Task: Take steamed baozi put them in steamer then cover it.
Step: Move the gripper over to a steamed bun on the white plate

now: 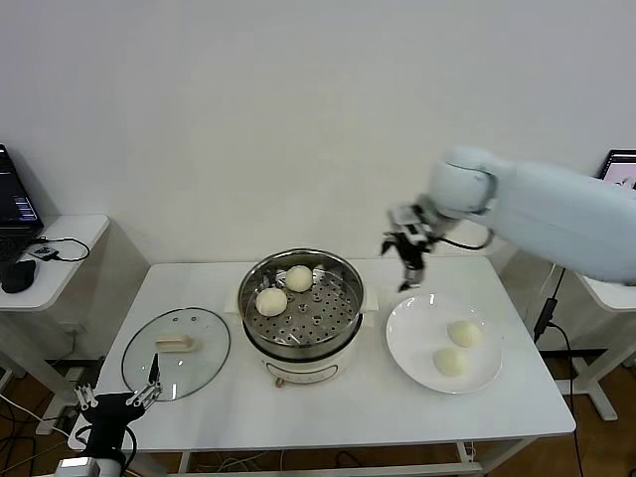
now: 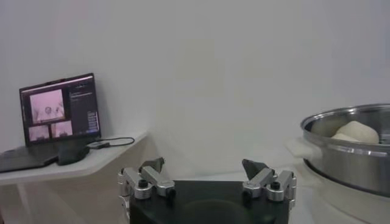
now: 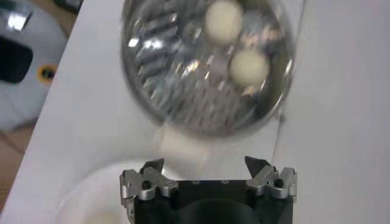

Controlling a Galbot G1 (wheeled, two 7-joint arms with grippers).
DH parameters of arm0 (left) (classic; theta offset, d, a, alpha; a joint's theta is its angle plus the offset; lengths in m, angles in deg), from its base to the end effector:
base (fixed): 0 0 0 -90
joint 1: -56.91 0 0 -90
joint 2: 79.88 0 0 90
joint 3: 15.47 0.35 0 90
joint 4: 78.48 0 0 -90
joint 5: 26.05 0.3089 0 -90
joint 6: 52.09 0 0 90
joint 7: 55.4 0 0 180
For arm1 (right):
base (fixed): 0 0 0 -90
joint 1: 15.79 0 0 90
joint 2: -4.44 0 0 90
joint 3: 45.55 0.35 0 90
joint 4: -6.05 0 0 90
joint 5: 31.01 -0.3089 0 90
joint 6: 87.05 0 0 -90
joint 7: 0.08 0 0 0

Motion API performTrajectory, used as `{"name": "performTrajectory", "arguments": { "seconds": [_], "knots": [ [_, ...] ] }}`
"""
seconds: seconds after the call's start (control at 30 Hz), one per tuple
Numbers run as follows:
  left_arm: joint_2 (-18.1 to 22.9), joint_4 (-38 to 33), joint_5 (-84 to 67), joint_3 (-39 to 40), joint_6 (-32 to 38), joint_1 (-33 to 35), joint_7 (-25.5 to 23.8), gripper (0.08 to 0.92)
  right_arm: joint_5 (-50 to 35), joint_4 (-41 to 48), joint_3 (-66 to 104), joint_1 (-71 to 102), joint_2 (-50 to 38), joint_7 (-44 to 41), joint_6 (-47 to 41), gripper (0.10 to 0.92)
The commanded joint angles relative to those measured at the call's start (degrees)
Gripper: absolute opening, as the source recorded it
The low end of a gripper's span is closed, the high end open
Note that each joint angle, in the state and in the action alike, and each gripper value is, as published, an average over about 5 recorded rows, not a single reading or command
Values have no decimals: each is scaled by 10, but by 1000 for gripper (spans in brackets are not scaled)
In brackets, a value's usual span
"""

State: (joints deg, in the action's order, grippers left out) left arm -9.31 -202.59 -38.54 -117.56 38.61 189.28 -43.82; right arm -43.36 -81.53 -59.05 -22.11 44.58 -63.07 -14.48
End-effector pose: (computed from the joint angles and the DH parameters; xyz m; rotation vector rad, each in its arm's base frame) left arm 0.0844 0.1093 -0.2785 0.2557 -3.0381 -0.2843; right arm 0.4686 -0.0841 -0.0206 1.3968 -1.3513 1.5827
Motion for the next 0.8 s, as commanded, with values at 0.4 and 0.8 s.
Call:
{"name": "performTrajectory", "arguments": {
  "seconds": [0.4,0.8],
  "knots": [
    [12,-7,13,10,-4,3,-1,823,173,-35,134,254,-166,8,50,823],
    [22,-18,19,-3,-3,22,0,823,216,38,242,405,-108,52,57,823]
  ]
}}
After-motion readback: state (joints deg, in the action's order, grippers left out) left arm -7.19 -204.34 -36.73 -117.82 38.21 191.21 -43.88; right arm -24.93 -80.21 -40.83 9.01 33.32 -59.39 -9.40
